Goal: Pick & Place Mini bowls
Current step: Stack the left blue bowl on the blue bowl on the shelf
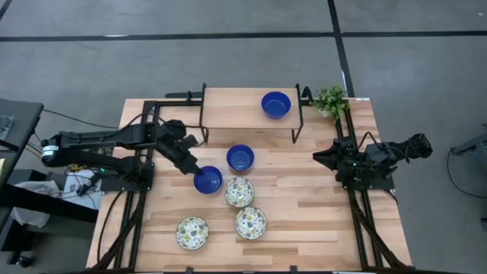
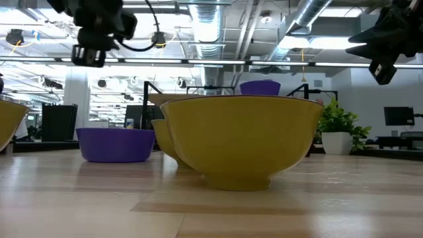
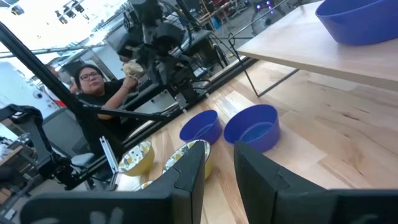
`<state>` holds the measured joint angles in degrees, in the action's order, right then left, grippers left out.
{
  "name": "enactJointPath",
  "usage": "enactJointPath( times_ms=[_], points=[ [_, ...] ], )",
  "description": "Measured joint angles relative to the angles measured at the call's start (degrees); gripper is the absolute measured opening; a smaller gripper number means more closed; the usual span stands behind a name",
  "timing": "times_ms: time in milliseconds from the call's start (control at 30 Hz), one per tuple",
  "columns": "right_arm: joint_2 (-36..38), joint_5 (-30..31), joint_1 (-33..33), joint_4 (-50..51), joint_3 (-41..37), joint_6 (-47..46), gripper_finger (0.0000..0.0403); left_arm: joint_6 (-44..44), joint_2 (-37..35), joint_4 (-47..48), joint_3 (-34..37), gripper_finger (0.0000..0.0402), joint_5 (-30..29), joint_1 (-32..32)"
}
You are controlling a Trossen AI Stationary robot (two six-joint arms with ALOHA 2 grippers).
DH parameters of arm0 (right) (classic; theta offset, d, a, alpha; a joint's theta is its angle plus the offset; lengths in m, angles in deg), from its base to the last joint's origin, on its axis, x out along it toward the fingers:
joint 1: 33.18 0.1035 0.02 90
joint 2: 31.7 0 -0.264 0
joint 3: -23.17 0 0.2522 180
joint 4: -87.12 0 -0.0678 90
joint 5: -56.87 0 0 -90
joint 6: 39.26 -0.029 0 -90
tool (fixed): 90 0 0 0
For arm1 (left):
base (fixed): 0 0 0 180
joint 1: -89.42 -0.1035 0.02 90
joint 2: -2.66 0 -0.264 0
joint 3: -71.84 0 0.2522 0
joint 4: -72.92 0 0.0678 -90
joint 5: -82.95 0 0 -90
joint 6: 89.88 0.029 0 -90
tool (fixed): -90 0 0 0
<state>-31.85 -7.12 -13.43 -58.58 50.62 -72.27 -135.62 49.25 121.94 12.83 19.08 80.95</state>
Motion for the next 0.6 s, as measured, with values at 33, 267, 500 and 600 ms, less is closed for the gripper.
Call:
enactJointPath(
  times_ms=[33, 267, 500, 600],
  points=[
    [0.01, -0.02, 0.0, 0.0, 0.0, 0.0, 0.0075, 0.01, -0.78, 1.23, 0.0, 0.0131, -2.16, 0.0],
    [0.0, -0.15, 0.02, 0.02, 0.0, -0.02, 0.0075, 0.65, -1.71, 5.14, 0.0, 0.0131, -10.85, 3.0],
    [0.01, -0.17, 0.01, 0.02, 0.0, -0.02, 0.0075, 3.43, 4.95, 10.75, 0.0, 0.0131, -16.97, 6.93],
    [0.01, -0.17, 0.0, 0.02, 0.0, -0.02, 0.0075, 3.74, 8.41, 10.77, 0.0, 0.0131, -18.56, 7.47]
  ],
)
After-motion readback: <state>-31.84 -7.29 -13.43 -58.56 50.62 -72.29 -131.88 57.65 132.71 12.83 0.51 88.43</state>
